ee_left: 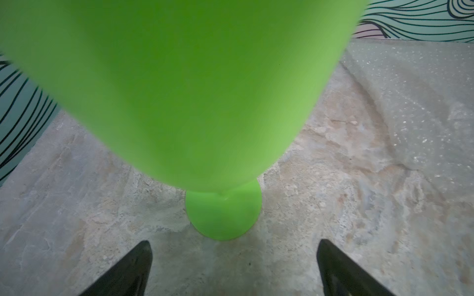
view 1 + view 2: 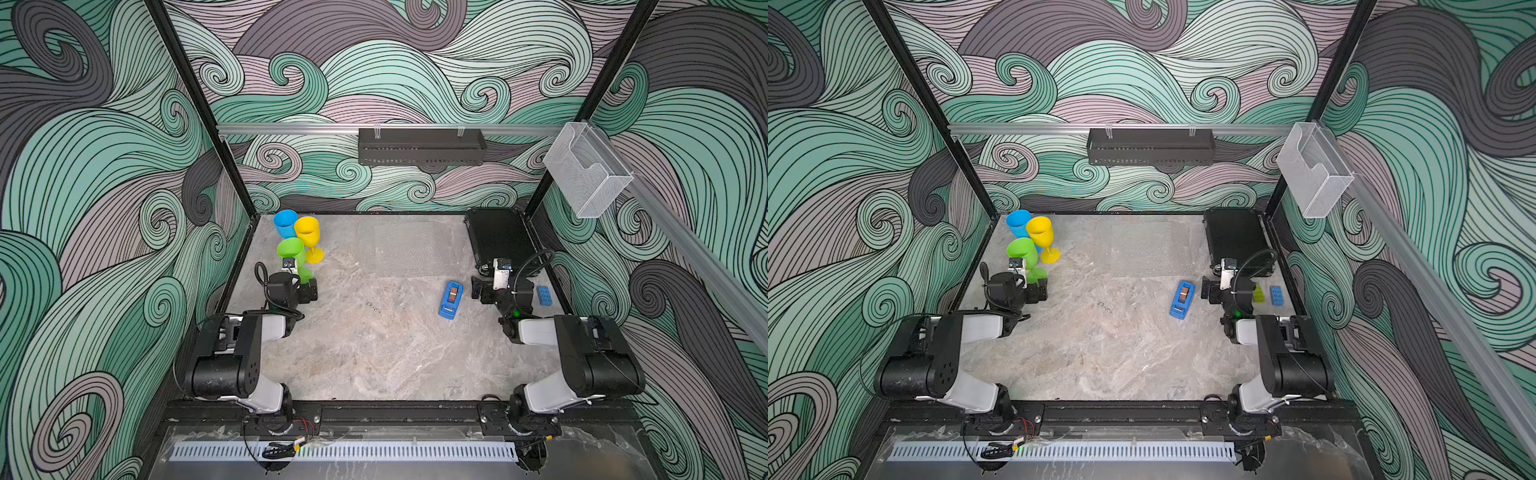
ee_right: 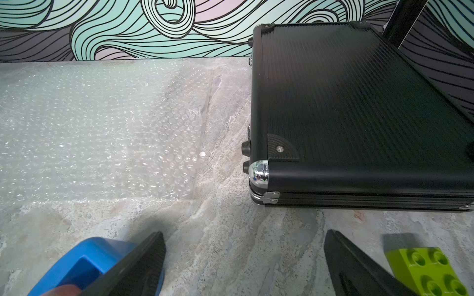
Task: Wrap wine glasses in bubble wrap
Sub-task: Pick up the bubble wrap from the bubble wrap.
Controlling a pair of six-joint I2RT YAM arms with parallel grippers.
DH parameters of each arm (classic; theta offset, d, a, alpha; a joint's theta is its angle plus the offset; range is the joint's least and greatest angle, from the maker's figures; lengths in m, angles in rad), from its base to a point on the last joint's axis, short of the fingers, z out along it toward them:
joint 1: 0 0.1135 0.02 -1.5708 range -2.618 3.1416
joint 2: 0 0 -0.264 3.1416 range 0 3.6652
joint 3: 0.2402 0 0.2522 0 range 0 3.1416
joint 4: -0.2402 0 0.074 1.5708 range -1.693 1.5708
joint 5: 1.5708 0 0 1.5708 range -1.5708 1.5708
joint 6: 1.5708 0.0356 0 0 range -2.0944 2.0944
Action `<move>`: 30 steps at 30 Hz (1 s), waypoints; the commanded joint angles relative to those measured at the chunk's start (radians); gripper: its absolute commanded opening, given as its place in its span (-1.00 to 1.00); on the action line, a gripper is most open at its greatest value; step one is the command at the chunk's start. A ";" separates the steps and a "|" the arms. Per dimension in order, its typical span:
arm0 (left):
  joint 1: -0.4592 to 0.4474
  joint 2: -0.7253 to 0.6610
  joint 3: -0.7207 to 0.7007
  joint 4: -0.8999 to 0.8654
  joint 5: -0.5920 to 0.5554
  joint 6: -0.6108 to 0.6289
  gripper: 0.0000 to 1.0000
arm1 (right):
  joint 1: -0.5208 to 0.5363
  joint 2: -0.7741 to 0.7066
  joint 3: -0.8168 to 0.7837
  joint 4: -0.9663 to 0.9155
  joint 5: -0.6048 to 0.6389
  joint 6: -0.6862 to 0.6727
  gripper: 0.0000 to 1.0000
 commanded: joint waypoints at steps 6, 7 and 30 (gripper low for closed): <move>0.011 0.012 0.034 0.040 -0.016 -0.015 0.97 | -0.005 0.005 0.024 0.037 -0.013 -0.012 0.99; 0.011 0.012 0.035 0.039 -0.016 -0.015 0.97 | -0.005 0.004 0.024 0.038 -0.013 -0.012 0.99; 0.011 -0.165 0.034 -0.114 -0.001 0.015 0.97 | 0.010 -0.093 -0.021 0.037 0.139 0.027 0.99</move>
